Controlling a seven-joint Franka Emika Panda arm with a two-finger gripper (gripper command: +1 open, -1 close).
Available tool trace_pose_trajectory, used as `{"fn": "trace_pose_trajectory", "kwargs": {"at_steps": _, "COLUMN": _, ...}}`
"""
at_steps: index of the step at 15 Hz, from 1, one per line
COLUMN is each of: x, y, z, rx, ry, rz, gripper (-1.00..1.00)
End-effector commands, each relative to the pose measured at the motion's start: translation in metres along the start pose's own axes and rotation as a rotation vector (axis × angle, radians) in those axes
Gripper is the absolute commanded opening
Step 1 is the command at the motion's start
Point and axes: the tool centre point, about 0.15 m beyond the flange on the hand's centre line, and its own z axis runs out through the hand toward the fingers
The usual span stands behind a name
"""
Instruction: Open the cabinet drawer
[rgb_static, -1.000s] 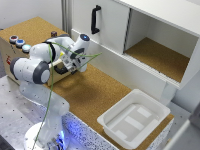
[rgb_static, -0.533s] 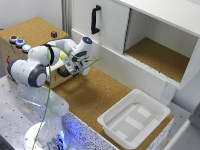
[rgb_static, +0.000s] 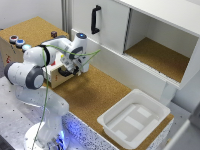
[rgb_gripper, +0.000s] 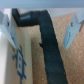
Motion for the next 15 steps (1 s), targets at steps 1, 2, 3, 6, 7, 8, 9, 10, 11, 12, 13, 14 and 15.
{"fn": "trace_pose_trajectory", "kwargs": {"at_steps": 1, "x": -0.015, "y": -0.041, "z": -0.065, "rx": -0.125, "ry": 0.132, "rz": -0.043, "gripper": 1.00}}
{"fn": "trace_pose_trajectory", "kwargs": {"at_steps": 2, "x": -0.015, "y": -0.052, "z": -0.072, "rx": -0.116, "ry": 0.148, "rz": -0.069, "gripper": 1.00}}
{"fn": "trace_pose_trajectory", "kwargs": {"at_steps": 3, "x": -0.017, "y": -0.064, "z": -0.077, "rx": -0.105, "ry": 0.161, "rz": -0.095, "gripper": 1.00}}
{"fn": "trace_pose_trajectory", "kwargs": {"at_steps": 6, "x": -0.018, "y": -0.102, "z": -0.073, "rx": -0.076, "ry": 0.142, "rz": -0.194, "gripper": 1.00}}
{"fn": "trace_pose_trajectory", "kwargs": {"at_steps": 7, "x": -0.019, "y": -0.113, "z": -0.066, "rx": -0.060, "ry": 0.123, "rz": -0.218, "gripper": 1.00}}
{"fn": "trace_pose_trajectory", "kwargs": {"at_steps": 8, "x": -0.021, "y": -0.122, "z": -0.061, "rx": -0.060, "ry": 0.115, "rz": -0.234, "gripper": 1.00}}
{"fn": "trace_pose_trajectory", "kwargs": {"at_steps": 9, "x": -0.023, "y": -0.131, "z": -0.053, "rx": -0.043, "ry": 0.099, "rz": -0.246, "gripper": 1.00}}
{"fn": "trace_pose_trajectory", "kwargs": {"at_steps": 10, "x": -0.025, "y": -0.139, "z": -0.045, "rx": -0.028, "ry": 0.083, "rz": -0.254, "gripper": 1.00}}
{"fn": "trace_pose_trajectory", "kwargs": {"at_steps": 11, "x": -0.027, "y": -0.147, "z": -0.036, "rx": -0.014, "ry": 0.065, "rz": -0.266, "gripper": 1.00}}
{"fn": "trace_pose_trajectory", "kwargs": {"at_steps": 12, "x": -0.028, "y": -0.154, "z": -0.027, "rx": 0.000, "ry": 0.045, "rz": -0.276, "gripper": 1.00}}
{"fn": "trace_pose_trajectory", "kwargs": {"at_steps": 13, "x": -0.029, "y": -0.161, "z": -0.017, "rx": 0.006, "ry": 0.028, "rz": -0.283, "gripper": 1.00}}
{"fn": "trace_pose_trajectory", "kwargs": {"at_steps": 14, "x": -0.028, "y": -0.166, "z": -0.010, "rx": 0.002, "ry": 0.013, "rz": -0.296, "gripper": 1.00}}
{"fn": "trace_pose_trajectory", "kwargs": {"at_steps": 15, "x": -0.028, "y": -0.169, "z": -0.003, "rx": 0.004, "ry": -0.004, "rz": -0.299, "gripper": 1.00}}
